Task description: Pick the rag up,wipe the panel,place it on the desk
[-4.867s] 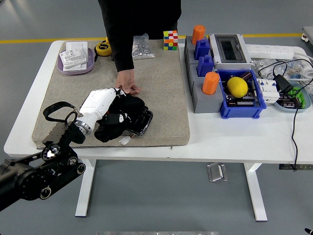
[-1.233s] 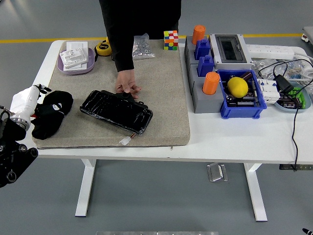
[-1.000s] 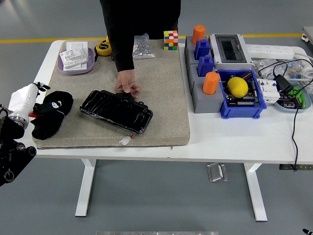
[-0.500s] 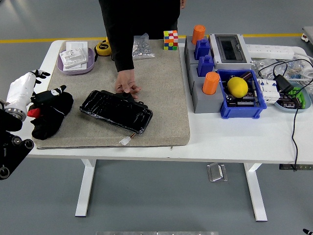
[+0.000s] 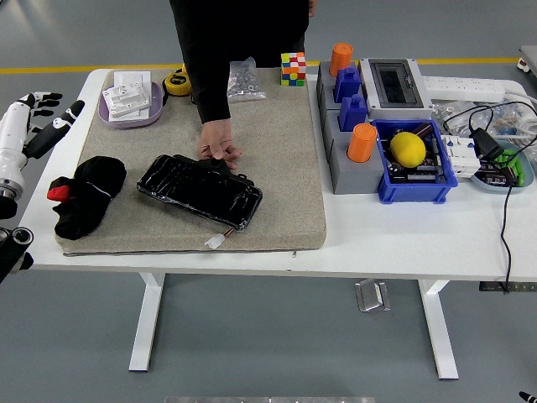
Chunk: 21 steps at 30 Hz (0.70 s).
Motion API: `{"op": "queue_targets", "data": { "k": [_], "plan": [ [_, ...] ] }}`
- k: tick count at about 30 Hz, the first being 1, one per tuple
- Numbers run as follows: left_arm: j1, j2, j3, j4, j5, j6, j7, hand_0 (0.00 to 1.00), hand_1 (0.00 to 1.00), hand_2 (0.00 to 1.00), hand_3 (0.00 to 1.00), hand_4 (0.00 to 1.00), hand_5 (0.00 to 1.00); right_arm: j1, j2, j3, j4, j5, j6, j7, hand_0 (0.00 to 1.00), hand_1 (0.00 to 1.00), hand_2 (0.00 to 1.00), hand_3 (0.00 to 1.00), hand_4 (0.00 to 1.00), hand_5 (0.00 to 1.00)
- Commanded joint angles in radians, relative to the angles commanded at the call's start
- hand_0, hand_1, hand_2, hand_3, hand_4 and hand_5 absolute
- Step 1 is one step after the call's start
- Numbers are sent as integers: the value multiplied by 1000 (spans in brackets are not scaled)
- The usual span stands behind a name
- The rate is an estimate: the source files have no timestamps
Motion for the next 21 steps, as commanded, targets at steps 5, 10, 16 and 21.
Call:
{"op": "queue_targets", "data": {
  "k": [5, 10, 16, 21],
  "plan": [
    [15, 1, -16, -54, -208, -15, -108, 505, 686, 703, 712, 948, 986, 0, 3, 5, 0, -3, -4, 2, 687, 575, 649, 575, 998, 526],
    [21, 3, -17, -89, -400, -47, -161, 511, 680, 690, 692, 927, 955, 1, 5, 4, 0, -4, -7, 2, 688, 576, 649, 576, 998, 525],
    [30, 21, -3, -142, -646, -90, -189, 528, 679, 689, 683, 925, 928, -1, 5, 3, -4, 2, -8, 0, 689, 576, 649, 575, 998, 525],
    [36, 36, -16, -170, -776, -119, -213, 590, 688, 688, 683, 916, 900, -3, 4, -5, -8, 9, -6, -3, 691, 576, 649, 575, 997, 524]
  ]
}}
